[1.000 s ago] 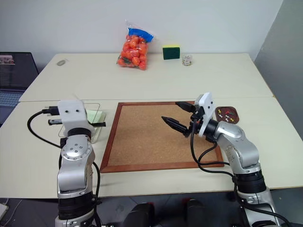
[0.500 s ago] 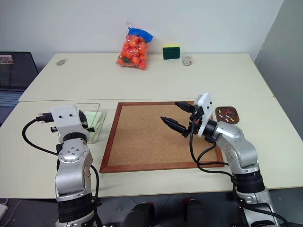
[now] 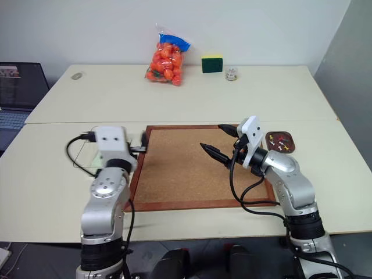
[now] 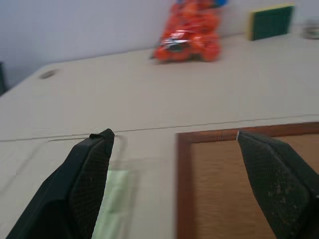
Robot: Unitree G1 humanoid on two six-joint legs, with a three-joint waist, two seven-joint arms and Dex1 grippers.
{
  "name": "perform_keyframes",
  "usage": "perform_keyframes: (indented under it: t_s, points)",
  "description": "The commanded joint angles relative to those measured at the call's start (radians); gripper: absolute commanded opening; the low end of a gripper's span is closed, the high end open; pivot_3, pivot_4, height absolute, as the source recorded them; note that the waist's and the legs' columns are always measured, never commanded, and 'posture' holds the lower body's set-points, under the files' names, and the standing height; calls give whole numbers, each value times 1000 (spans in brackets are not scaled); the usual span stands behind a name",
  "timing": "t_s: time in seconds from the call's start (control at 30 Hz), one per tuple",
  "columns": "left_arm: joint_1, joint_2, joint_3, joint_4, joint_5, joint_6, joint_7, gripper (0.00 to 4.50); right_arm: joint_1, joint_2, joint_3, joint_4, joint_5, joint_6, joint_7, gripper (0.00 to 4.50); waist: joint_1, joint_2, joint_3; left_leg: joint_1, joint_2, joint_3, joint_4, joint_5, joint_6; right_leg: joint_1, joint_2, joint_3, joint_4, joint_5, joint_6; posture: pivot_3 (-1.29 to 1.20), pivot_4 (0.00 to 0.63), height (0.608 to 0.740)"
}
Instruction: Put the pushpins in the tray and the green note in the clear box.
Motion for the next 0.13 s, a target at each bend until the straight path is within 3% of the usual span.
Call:
perform_keyframes:
  t_s: [0.03,0.13]
  points:
    - [30,15,-50,-28,-32,-41,-70,4173,8,49,-9,31,-147,-72,-204,4500,-6,0,0,0,0,0,0,0,0,-1,0,1,0,0,0,0,150,740]
    - [68,-19,-25,-21,-70,-65,-64,4173,49,82,13,43,-239,-84,-311,4500,-7,0,0,1,1,0,-1,0,0,-2,0,3,1,0,0,0,150,740]
